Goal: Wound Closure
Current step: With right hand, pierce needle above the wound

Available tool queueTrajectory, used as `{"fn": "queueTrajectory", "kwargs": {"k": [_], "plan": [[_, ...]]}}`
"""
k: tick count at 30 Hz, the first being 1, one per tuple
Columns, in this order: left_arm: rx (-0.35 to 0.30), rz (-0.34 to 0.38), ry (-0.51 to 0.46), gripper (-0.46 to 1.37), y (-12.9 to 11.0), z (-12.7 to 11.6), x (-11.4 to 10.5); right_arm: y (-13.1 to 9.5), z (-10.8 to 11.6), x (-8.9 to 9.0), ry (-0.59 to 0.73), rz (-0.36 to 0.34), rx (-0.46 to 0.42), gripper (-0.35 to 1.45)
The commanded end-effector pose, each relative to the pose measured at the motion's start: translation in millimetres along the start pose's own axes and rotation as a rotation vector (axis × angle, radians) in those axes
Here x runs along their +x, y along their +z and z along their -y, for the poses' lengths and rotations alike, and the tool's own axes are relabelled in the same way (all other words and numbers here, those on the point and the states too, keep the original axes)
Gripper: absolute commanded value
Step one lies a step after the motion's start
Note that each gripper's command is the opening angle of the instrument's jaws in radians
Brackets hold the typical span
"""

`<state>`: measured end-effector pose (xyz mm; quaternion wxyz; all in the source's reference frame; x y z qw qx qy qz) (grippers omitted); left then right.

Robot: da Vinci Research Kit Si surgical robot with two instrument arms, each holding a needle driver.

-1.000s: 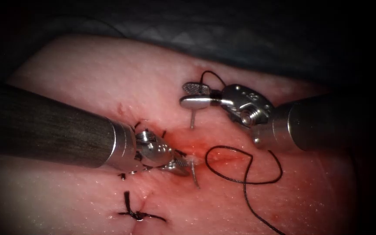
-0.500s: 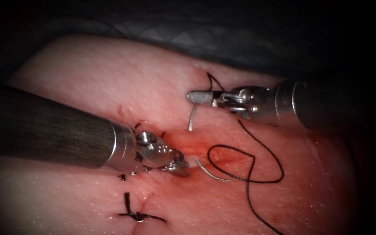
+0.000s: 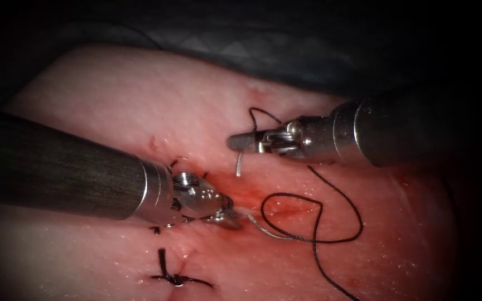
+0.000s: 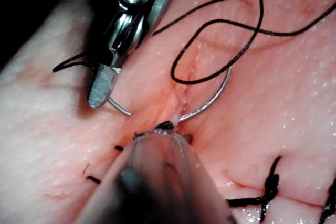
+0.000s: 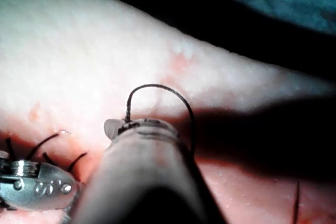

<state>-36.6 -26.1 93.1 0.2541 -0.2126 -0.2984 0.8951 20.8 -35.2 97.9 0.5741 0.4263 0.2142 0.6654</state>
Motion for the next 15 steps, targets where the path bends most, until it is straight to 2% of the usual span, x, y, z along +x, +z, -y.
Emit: {"fn": "queueTrajectory", "kwargs": {"k": [1,8,13,15], "plan": [[-0.001,0.0,0.0,0.11,0.0,0.0,0.0,0.0,-0.2,-0.2,0.003,0.011,-0.018,-0.35],[-0.001,0.0,0.0,0.11,0.0,0.0,0.0,-0.3,-1.4,-2.2,-0.093,0.153,-0.071,-0.35],[-0.001,0.0,-0.001,0.04,0.0,0.0,0.0,-0.5,-1.2,-3.1,-0.124,0.199,-0.051,-0.35],[-0.002,0.0,-0.007,0.01,-0.1,-0.1,0.1,-0.9,-1.1,-2.6,-0.135,0.177,-0.01,-0.35]]}}
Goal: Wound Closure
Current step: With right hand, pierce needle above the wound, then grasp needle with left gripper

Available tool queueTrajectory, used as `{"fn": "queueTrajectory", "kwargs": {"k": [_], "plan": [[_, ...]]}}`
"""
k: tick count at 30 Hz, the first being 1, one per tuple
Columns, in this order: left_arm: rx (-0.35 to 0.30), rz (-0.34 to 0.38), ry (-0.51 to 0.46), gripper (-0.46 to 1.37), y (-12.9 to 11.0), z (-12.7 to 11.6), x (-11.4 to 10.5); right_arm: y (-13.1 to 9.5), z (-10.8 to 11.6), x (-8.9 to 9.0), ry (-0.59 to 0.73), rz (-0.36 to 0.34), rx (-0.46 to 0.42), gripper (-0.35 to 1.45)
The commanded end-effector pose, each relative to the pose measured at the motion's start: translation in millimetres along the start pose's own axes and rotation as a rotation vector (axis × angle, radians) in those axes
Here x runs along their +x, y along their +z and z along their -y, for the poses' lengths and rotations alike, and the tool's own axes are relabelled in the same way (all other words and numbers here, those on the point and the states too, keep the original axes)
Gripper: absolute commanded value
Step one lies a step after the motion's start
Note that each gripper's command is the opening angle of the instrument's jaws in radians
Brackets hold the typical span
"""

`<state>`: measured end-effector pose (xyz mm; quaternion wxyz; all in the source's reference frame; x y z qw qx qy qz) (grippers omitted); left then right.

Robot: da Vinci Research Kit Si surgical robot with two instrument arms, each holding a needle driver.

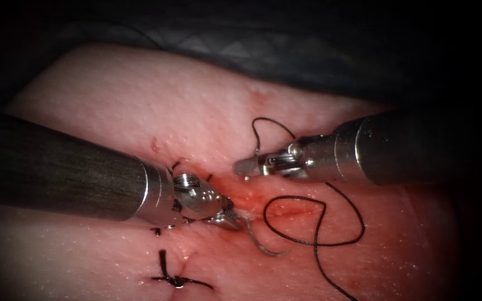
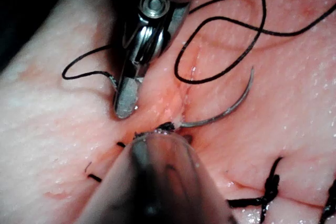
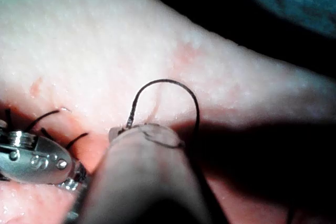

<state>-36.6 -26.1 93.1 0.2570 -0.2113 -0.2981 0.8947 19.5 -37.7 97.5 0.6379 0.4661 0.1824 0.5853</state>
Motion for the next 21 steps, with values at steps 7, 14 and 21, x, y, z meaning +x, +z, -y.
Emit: {"fn": "queueTrajectory", "kwargs": {"k": [7,14,21], "plan": [[-0.003,0.002,0.031,-0.05,-0.6,-0.5,0.2,-1.2,-1.1,1.6,-0.115,-0.162,0.106,0.35],[0.004,0.002,0.08,-0.03,-1.0,-0.9,0.5,-4.1,-4.0,3.2,-0.301,-0.313,0.168,1.13],[0.048,-0.01,0.182,-0.15,-0.8,-1.1,1.4,-7.1,-5.5,4.4,-0.356,-0.431,0.222,1.21]]}}
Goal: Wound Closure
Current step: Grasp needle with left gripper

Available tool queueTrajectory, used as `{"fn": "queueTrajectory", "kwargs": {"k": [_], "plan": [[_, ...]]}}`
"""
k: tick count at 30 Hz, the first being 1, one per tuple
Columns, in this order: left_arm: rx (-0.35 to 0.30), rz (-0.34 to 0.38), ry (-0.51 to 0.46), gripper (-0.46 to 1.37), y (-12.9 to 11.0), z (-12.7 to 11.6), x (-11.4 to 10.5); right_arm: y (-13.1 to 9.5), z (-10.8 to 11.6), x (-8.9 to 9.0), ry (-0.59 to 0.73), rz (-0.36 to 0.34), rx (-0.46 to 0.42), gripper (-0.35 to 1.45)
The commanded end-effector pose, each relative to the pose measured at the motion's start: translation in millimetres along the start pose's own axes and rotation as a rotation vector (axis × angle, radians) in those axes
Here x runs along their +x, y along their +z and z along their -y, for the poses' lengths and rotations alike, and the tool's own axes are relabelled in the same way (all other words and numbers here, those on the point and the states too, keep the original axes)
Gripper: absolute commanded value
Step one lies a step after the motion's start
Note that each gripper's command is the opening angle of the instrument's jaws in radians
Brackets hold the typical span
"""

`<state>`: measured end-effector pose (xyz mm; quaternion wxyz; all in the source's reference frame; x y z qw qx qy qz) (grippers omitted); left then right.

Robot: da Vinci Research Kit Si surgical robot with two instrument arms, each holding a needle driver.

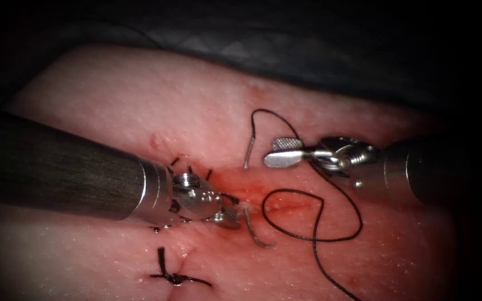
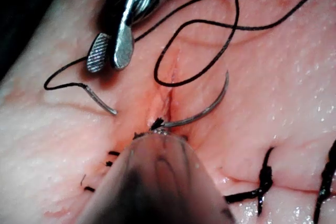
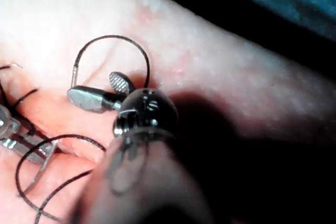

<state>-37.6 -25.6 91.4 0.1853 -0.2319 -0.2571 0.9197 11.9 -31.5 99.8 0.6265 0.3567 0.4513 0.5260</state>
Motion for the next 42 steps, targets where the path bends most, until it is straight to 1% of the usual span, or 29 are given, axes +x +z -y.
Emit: {"fn": "queueTrajectory", "kwargs": {"k": [1,2,4,7,9,10,12,13,15,16,22,23,26,30,32,35,38,42], "plan": [[0.016,-0.012,0.025,-0.28,0.3,-0.2,0.1,-0.4,-0.1,0.1,0.008,-0.024,0.01,1.21],[0.025,-0.025,0.044,-0.22,0.3,-0.4,0.3,-0.6,-0.3,0.2,0.011,-0.035,0.009,1.2],[0.027,-0.033,0.058,-0.19,0.3,-0.5,0.6,-0.8,-0.7,0.4,0.007,-0.042,0.004,1.2],[0.027,-0.057,0.076,-0.05,-0.2,-1.0,1.3,-1.3,-1.4,0.5,0.002,-0.058,-0.002,1.19],[0.034,-0.074,0.098,-0.02,-0.6,-1.3,1.9,-1.5,-1.8,0.5,0.001,-0.061,-0.006,1.19],[0.039,-0.094,0.122,0.02,-1.1,-1.6,2.6,-1.6,-2.2,0.4,-0.002,-0.063,-0.003,1.18],[0.043,-0.109,0.144,0.08,-1.4,-2.0,3.1,-1.7,-2.5,0.2,-0.004,-0.063,-0.002,1.18],[0.045,-0.117,0.151,0.16,-1.6,-2.3,3.3,-1.7,-2.6,0.1,-0.006,-0.064,-0.002,1.17],[0.047,-0.127,0.161,0.46,-1.9,-2.7,3.8,-1.7,-2.9,-0.1,-0.009,-0.064,-0.001,1.17],[0.048,-0.131,0.169,0.53,-2.1,-2.9,4.0,-1.7,-3.1,-0.2,-0.01,-0.064,0.0,1.16],[0.061,-0.152,0.209,0.64,-2.2,-3.5,5.4,-1.7,-3.6,-0.5,-0.015,-0.065,0.001,1.14],[0.07,-0.168,0.226,0.71,-2.1,-3.6,5.9,-1.7,-3.6,-0.5,-0.016,-0.066,0.001,1.14],[0.078,-0.173,0.249,0.69,-1.9,-3.7,6.4,-1.6,-3.8,-0.6,-0.017,-0.066,0.001,1.14],[0.072,-0.179,0.27,0.66,-1.6,-3.8,6.8,-1.6,-3.8,-0.6,-0.017,-0.066,0.001,1.12],[0.076,-0.187,0.274,0.58,-1.5,-3.6,7.0,-1.6,-3.9,-0.6,-0.017,-0.067,0.001,1.11],[0.083,-0.204,0.272,0.54,-1.3,-2.9,7.2,-1.6,-3.8,-0.7,-0.018,-0.067,0.001,1.09],[0.089,-0.225,0.273,0.64,-1.1,-2.0,7.2,-1.6,-3.8,-0.7,-0.018,-0.067,0.001,1.07],[0.103,-0.239,0.269,0.64,-0.9,-1.5,7.5,-1.5,-3.8,-0.7,-0.018,-0.067,0.0,1.05]]}}
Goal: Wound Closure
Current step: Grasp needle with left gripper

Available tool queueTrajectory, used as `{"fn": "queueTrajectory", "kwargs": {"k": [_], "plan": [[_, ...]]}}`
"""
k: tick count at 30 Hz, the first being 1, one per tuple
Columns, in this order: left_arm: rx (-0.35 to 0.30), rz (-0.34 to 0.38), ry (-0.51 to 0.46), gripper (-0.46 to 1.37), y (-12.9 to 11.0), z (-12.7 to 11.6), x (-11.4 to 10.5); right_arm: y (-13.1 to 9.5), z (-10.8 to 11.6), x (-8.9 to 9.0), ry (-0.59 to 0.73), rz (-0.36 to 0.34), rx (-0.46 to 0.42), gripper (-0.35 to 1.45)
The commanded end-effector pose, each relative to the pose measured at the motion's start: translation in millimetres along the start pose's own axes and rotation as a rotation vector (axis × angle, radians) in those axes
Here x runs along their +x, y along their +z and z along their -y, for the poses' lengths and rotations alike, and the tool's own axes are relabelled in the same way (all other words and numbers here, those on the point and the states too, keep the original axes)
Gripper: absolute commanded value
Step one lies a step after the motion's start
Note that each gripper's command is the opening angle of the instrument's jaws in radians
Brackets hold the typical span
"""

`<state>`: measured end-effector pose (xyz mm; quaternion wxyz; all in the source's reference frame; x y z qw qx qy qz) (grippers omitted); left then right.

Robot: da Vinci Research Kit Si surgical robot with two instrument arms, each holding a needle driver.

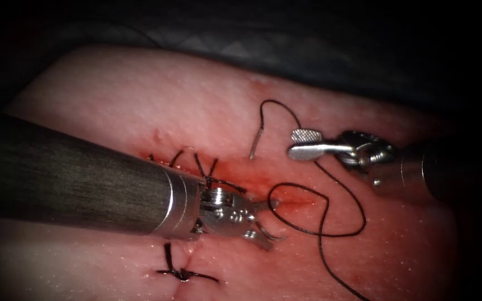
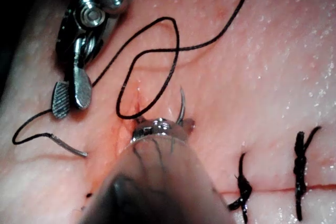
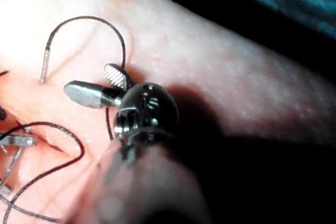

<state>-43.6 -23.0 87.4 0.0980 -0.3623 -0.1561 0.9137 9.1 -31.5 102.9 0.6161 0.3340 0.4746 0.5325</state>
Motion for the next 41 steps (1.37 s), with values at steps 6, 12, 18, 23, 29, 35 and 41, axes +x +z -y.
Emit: {"fn": "queueTrajectory", "kwargs": {"k": [6,12,18,23,29,35,41], "plan": [[0.064,-0.024,-0.018,-0.2,0.6,-0.3,0.8,-0.1,0.0,-0.1,0.0,-0.003,0.004,1.0],[0.067,-0.024,-0.046,-0.35,0.7,-0.9,1.1,-0.4,-0.1,-0.1,0.0,-0.005,0.001,0.92],[0.018,-0.045,-0.108,-0.35,0.1,-0.7,0.5,-0.5,-0.1,-0.2,0.002,-0.014,-0.006,0.86],[-0.018,-0.062,-0.227,-0.35,-0.9,-0.2,-0.3,-0.5,-0.1,-0.2,0.003,-0.017,-0.004,0.85],[-0.03,-0.069,-0.245,-0.35,-1.5,0.4,-0.7,-0.5,0.0,-0.2,0.003,-0.017,-0.005,0.83],[-0.029,-0.069,-0.246,-0.35,-1.4,0.3,-0.6,-0.6,0.2,-0.4,0.003,-0.017,-0.005,0.82],[-0.029,-0.069,-0.252,-0.35,-1.4,0.2,-0.6,-0.6,0.5,-0.6,-0.002,-0.02,-0.004,0.79]]}}
